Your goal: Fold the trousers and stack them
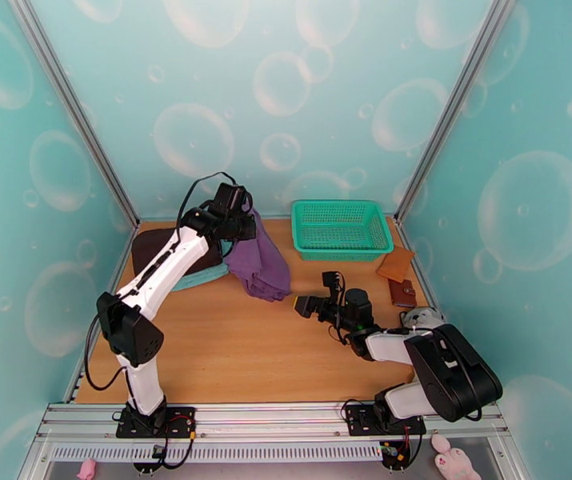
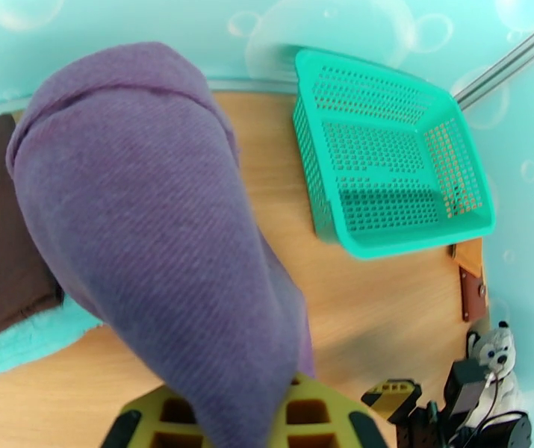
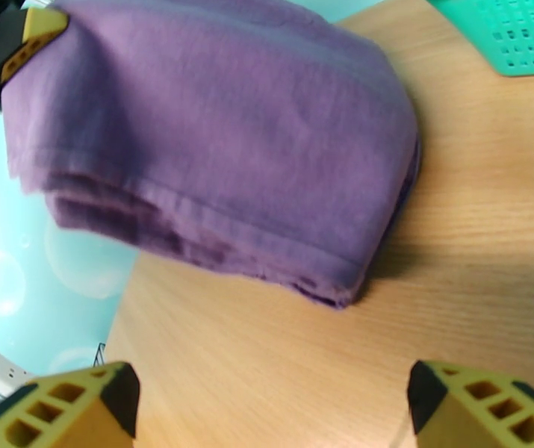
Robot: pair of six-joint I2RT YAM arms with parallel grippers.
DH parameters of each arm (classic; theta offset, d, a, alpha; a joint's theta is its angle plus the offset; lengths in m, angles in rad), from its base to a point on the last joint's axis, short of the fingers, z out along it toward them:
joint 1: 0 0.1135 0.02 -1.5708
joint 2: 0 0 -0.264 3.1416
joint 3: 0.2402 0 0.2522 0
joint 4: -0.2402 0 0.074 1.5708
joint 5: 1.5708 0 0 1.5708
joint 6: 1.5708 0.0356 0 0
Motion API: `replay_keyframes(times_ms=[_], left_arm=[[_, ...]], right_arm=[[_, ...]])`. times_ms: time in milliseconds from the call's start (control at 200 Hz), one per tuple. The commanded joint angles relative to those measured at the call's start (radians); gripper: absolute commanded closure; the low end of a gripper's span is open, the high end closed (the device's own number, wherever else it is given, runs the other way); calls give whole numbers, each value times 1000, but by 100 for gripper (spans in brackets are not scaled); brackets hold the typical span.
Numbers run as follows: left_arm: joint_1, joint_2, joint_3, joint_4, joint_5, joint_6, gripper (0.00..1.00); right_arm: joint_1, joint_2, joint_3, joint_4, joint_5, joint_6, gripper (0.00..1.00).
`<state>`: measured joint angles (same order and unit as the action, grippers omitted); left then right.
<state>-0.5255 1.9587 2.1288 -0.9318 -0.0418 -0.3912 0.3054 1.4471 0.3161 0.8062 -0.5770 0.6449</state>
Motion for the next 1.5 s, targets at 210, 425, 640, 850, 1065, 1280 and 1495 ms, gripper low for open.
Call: replay_keyframes(times_ms=[210, 425, 640, 850, 1065, 1280, 1495], left_arm=[[120, 186, 439, -139, 101, 72, 100], [158, 180, 424, -113, 123, 97, 100], [194, 153, 427, -108, 139, 91, 100], [292, 95, 370, -121, 159, 167, 100], [445, 98, 229, -70, 177, 301, 100], [501, 87, -9, 86, 47, 310, 100], [522, 123, 38, 77, 9, 325, 100]], right_arm=[[-6, 22, 23, 42, -49, 43, 1], [-2, 56, 32, 75, -84, 69, 1], [-1, 91, 38, 94, -100, 76, 1], [0, 127, 41, 128, -121, 96, 1], [0, 171, 50, 155, -145, 110, 1], [0, 225, 65, 192, -191, 131, 1], [1, 315, 67, 341, -262, 219, 1]])
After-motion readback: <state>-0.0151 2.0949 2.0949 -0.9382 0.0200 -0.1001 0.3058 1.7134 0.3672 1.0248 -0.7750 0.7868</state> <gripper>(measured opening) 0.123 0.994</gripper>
